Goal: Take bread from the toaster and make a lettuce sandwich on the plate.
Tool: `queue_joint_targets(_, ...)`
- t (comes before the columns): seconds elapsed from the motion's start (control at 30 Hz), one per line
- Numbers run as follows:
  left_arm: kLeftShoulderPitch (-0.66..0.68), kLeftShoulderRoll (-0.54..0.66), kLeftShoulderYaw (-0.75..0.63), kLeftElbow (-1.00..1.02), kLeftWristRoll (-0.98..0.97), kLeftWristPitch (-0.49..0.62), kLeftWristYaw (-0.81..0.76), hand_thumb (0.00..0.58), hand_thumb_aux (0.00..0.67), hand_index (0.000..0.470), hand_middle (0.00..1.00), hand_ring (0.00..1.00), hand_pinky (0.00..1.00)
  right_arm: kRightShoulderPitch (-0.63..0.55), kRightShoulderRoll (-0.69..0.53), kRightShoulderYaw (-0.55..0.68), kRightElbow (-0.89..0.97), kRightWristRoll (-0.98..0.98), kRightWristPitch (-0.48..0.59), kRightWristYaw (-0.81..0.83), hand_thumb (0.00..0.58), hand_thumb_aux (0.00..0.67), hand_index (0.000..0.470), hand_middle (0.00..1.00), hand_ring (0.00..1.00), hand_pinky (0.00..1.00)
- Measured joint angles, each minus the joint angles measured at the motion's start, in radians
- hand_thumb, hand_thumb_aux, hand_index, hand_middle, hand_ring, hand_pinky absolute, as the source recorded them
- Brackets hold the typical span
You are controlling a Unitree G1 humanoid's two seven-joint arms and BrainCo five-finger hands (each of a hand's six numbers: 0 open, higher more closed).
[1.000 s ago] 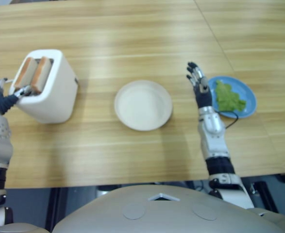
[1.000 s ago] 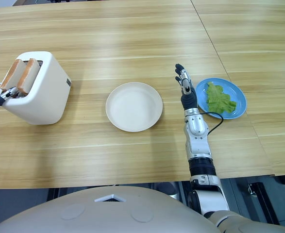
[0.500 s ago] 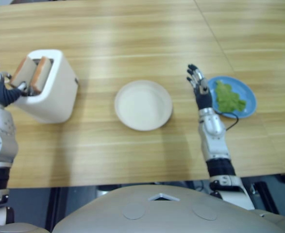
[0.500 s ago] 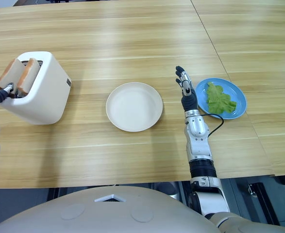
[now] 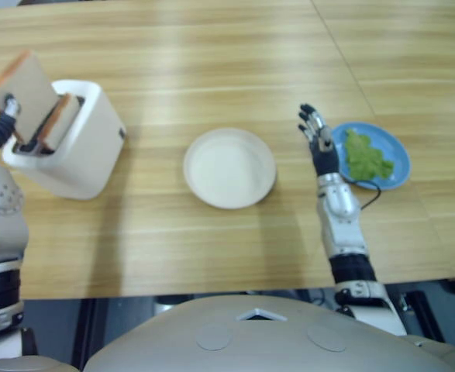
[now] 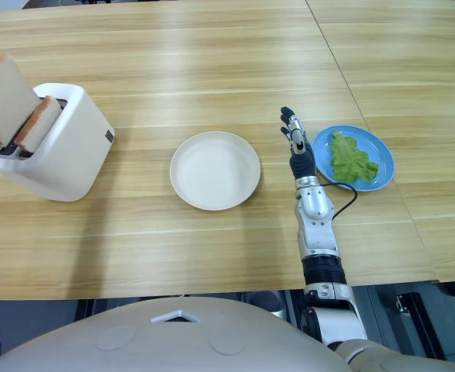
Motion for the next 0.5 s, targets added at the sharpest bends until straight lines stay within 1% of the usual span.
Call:
queue_joint_targets(0.07, -0.041, -0.045, 0.086, -0.08, -0.1, -0.062, 0.009, 0.58, 0.67, 0.46, 1.0, 1.0, 1.0, 0.0, 0.0, 0.0, 0.002, 0.0, 0.0, 0.0, 0.0, 0.0, 0.0, 0.0, 0.0, 0.0)
queue_joint_targets(0.13, -0.077, -0.072, 0.114, -0.133, -0.175, -0.101, 0.003, 0.58, 0.67, 0.46, 1.0, 1.0, 1.0, 0.0, 0.0, 0.0, 0.003, 0.0, 0.0, 0.0, 0.0, 0.0, 0.0, 0.0, 0.0, 0.0)
queue_joint_targets(0.2, -0.121, -0.123, 0.11, -0.168, -0.278, -0.126, -0.035, 0.58, 0.67, 0.46, 1.0, 1.0, 1.0, -0.001, 0.001, 0.001, 0.004, 0.0, 0.0, -0.001, 0.0, 0.0, 0.0, 0.0, 0.0, 0.0)
queue_joint_targets(0.27, -0.162, -0.203, 0.059, -0.177, -0.395, -0.135, -0.093, 0.58, 0.67, 0.46, 1.0, 1.0, 1.0, -0.001, 0.003, 0.002, 0.005, 0.0, 0.0, -0.002, 0.0, 0.0, 0.0, 0.0, 0.0, 0.0)
queue_joint_targets(0.33, -0.173, -0.27, -0.008, -0.17, -0.479, -0.135, -0.146, 0.58, 0.67, 0.46, 1.0, 1.0, 1.0, -0.004, 0.005, 0.004, 0.006, 0.0, 0.0, -0.002, 0.0, 0.0, 0.0, 0.0, 0.0, 0.0)
queue_joint_targets(0.4, -0.196, -0.369, -0.095, -0.139, -0.584, -0.12, -0.22, 0.58, 0.67, 0.46, 1.0, 1.0, 1.0, -0.005, 0.004, 0.003, 0.006, -0.001, 0.0, -0.002, 0.0, 0.0, 0.0, 0.0, 0.0, 0.0)
queue_joint_targets(0.5, -0.199, -0.461, -0.214, -0.06, -0.652, -0.104, -0.301, 0.58, 0.67, 0.46, 1.0, 1.0, 1.0, -0.006, 0.007, 0.005, 0.007, -0.001, 0.001, -0.002, 0.0, 0.0, 0.0, 0.0, 0.0, 0.0)
